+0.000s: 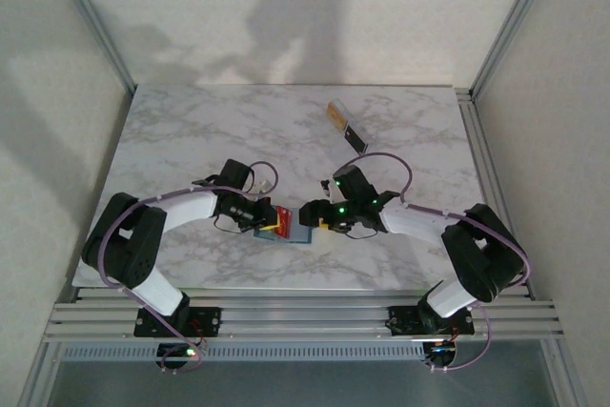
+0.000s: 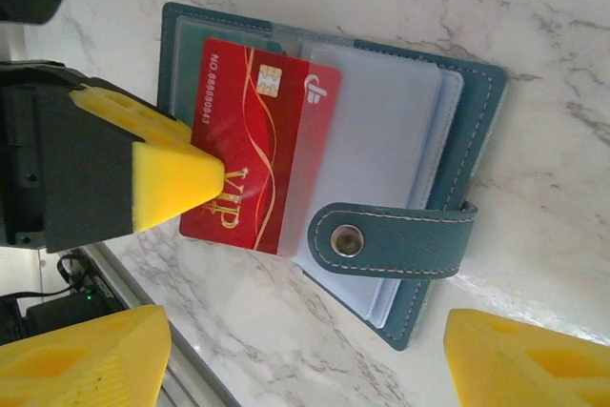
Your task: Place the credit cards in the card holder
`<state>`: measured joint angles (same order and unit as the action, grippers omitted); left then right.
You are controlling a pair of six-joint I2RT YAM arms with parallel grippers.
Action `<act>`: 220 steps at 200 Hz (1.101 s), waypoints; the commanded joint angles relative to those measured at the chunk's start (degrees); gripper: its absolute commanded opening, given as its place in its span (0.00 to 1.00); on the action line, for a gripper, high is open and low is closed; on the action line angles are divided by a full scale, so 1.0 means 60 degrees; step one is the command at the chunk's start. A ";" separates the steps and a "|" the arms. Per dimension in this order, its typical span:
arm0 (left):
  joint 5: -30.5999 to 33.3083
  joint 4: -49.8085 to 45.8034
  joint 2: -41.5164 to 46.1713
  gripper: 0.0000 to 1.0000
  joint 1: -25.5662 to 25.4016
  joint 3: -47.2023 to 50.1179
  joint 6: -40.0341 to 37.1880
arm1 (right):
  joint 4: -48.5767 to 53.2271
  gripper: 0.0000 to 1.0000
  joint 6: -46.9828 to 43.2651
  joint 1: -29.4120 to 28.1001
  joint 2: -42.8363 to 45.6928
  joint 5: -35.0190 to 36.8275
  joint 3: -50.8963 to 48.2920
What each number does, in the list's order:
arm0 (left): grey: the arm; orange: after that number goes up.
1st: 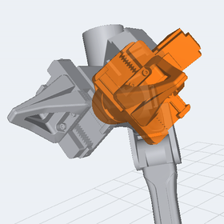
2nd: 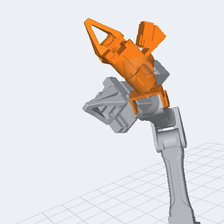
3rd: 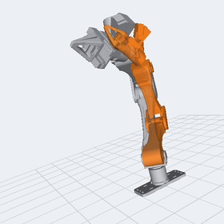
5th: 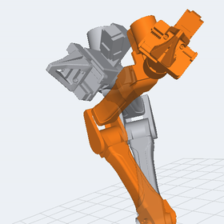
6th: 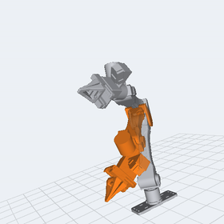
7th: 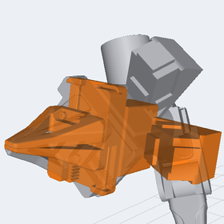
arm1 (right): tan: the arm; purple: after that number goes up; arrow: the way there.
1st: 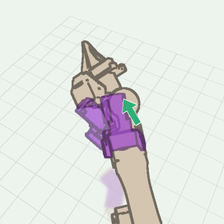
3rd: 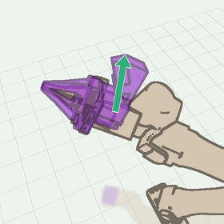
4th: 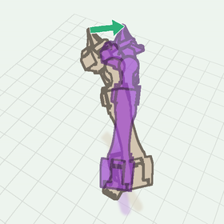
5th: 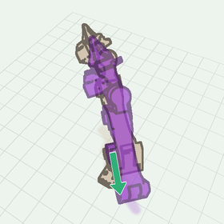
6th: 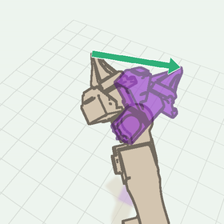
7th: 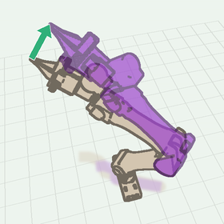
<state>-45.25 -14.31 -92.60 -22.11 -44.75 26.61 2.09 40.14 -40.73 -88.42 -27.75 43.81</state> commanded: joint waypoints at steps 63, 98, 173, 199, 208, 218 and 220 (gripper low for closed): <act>-0.0682 0.0581 -0.0389 0.00 0.0189 0.0377 0.0421 | -0.0865 0.75 0.0385 0.0122 -0.0540 -0.0581 -0.0338; -0.0781 0.0717 -0.0476 0.00 0.0198 0.0476 0.0579 | -0.1007 0.75 0.0421 0.0151 -0.0498 -0.0590 -0.0426; 0.0413 0.0389 -0.0147 0.26 0.0169 0.0425 0.0816 | -0.0372 0.75 0.0274 0.0140 0.0074 0.0597 -0.0518; 0.0621 0.0088 0.0288 0.42 0.0169 0.0208 0.0901 | 0.0985 0.77 -0.0266 -0.0090 0.0725 0.2185 -0.0216; 0.0696 0.0060 0.0475 0.51 0.0169 0.0208 0.0965 | 0.1160 0.79 -0.0361 -0.0199 0.0861 0.2551 -0.0145; 0.0805 0.0034 0.0646 0.58 0.0184 0.0193 0.1024 | 0.1419 0.80 -0.0454 -0.0300 0.0975 0.3047 -0.0059; 0.0834 0.0017 0.0673 0.59 0.0184 0.0186 0.1028 | 0.1478 0.81 -0.0462 -0.0298 0.0999 0.3179 -0.0038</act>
<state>-43.90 -10.96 -91.70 -21.26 -42.44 32.16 4.27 40.38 -41.10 -84.86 -18.46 41.43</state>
